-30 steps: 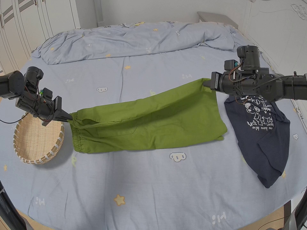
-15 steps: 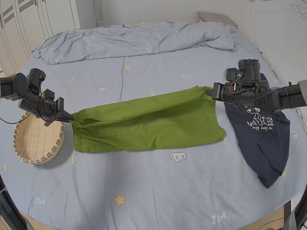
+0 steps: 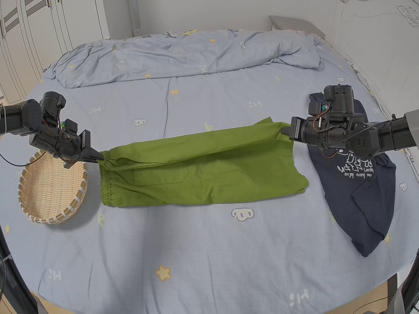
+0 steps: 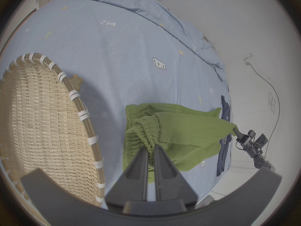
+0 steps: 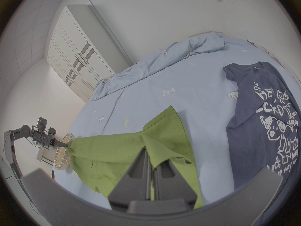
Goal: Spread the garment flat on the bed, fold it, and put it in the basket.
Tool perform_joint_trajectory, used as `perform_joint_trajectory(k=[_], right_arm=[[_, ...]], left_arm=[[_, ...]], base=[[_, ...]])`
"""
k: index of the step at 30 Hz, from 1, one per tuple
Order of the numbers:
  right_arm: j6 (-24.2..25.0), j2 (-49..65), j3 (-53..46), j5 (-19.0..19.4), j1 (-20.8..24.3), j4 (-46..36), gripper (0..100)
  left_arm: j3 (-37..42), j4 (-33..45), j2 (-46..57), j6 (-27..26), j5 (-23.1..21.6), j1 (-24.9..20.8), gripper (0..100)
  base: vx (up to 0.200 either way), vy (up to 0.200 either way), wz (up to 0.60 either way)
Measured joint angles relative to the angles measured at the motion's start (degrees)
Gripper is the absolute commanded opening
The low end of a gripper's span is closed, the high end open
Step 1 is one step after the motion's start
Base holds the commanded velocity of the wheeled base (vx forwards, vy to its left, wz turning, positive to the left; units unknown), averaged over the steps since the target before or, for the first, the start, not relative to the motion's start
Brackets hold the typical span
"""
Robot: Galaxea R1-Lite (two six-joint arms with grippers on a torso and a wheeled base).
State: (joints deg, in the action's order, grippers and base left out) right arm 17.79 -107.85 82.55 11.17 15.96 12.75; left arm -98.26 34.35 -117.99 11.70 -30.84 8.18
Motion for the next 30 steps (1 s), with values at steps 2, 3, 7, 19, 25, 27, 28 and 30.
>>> perform_joint_trajectory(k=[2,3,7,19,25,27,28,30], right_arm=[[0.02,-0.23,-0.01,-0.06,0.13,-0.02,0],[0.05,-0.33,-0.04,-0.06,0.18,-0.02,0],[0.02,-0.85,-0.11,-0.06,0.30,-0.02,0],[0.17,-1.96,-0.87,0.02,0.52,0.02,100],[0.44,-1.79,-2.68,0.10,1.10,0.00,100],[1.29,-1.38,-3.71,0.10,1.27,-0.02,100],[2.38,-1.00,-4.45,0.13,1.40,0.00,100],[4.55,0.00,-6.21,0.32,1.57,0.00,100]], left_arm=[[-0.17,0.00,-0.37,-0.02,0.02,-0.06,0],[-0.22,0.00,-0.48,-0.02,0.02,-0.11,0],[-0.65,-0.01,-1.13,-0.02,0.02,-0.35,0],[-2.05,-0.01,-1.79,2.11,-0.20,-2.76,100],[-2.21,0.00,-0.76,7.69,-0.68,-5.79,100],[-2.24,-0.06,-0.50,8.96,-0.79,-6.73,100],[-2.24,-0.44,-0.44,9.48,-0.85,-7.17,100],[-2.32,-2.58,-0.56,11.04,-0.90,-7.85,100]], base=[[0.000,0.000,0.00],[0.000,0.000,0.00],[0.000,0.000,0.00],[0.000,0.000,0.00],[0.000,0.000,0.00],[0.000,0.000,0.00],[0.000,0.000,0.00],[0.000,0.000,0.00]])
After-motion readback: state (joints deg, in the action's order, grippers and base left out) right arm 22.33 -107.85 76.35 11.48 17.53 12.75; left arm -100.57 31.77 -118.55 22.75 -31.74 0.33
